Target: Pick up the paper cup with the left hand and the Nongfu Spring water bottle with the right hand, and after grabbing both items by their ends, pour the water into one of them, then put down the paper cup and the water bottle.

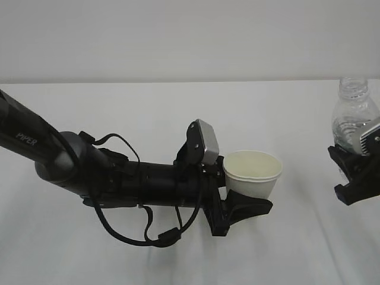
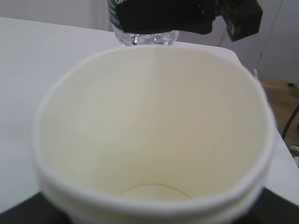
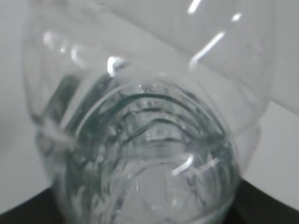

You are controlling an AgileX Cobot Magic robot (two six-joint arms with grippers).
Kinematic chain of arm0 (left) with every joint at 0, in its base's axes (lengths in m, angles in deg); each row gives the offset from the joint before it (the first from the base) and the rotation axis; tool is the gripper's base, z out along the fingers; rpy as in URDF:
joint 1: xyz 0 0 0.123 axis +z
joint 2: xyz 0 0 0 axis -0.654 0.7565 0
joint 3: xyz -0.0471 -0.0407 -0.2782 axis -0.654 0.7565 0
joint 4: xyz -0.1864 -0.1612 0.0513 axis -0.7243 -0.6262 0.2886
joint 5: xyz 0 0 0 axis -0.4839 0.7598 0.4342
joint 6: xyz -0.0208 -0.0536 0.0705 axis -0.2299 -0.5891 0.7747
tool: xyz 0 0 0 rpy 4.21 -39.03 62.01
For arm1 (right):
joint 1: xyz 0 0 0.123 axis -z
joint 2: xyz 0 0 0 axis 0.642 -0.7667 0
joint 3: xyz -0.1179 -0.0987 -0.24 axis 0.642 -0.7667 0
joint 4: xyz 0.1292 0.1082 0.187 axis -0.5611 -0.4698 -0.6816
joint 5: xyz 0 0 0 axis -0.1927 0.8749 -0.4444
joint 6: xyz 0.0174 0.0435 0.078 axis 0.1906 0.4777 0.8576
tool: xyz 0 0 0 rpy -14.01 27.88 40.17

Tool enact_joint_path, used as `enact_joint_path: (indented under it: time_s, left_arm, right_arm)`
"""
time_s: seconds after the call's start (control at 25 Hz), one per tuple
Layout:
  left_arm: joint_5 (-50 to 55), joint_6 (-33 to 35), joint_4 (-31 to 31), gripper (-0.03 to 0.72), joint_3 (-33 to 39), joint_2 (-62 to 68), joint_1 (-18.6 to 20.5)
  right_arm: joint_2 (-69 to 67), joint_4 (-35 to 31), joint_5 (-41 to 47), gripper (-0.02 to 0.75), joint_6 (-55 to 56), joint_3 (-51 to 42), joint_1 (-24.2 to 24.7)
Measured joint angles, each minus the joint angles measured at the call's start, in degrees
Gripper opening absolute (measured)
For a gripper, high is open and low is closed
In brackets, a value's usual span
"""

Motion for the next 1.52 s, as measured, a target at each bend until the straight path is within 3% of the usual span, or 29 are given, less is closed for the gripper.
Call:
enact_joint_path:
  time_s: [0.72,0.92,1.08,1.52]
  left_arm:
    - [0.0,-2.32,3.57,0.458,-2.26,0.0,-0.15]
    - [0.0,0.38,3.34,0.458,-2.26,0.0,-2.85]
    - [0.0,4.09,-0.2,0.457,-2.26,0.0,-4.99]
    - [0.0,8.29,-8.2,0.456,-2.26,0.0,-5.31]
  right_arm:
    - [0.08,-0.9,3.34,0.402,-16.19,0.0,0.0]
    - [0.08,-2.22,3.34,0.402,-20.29,0.0,0.0]
    - [0.08,-4.4,3.34,0.402,-24.94,0.0,0.0]
    - [0.08,-6.84,1.53,0.402,-34.65,0.0,0.0]
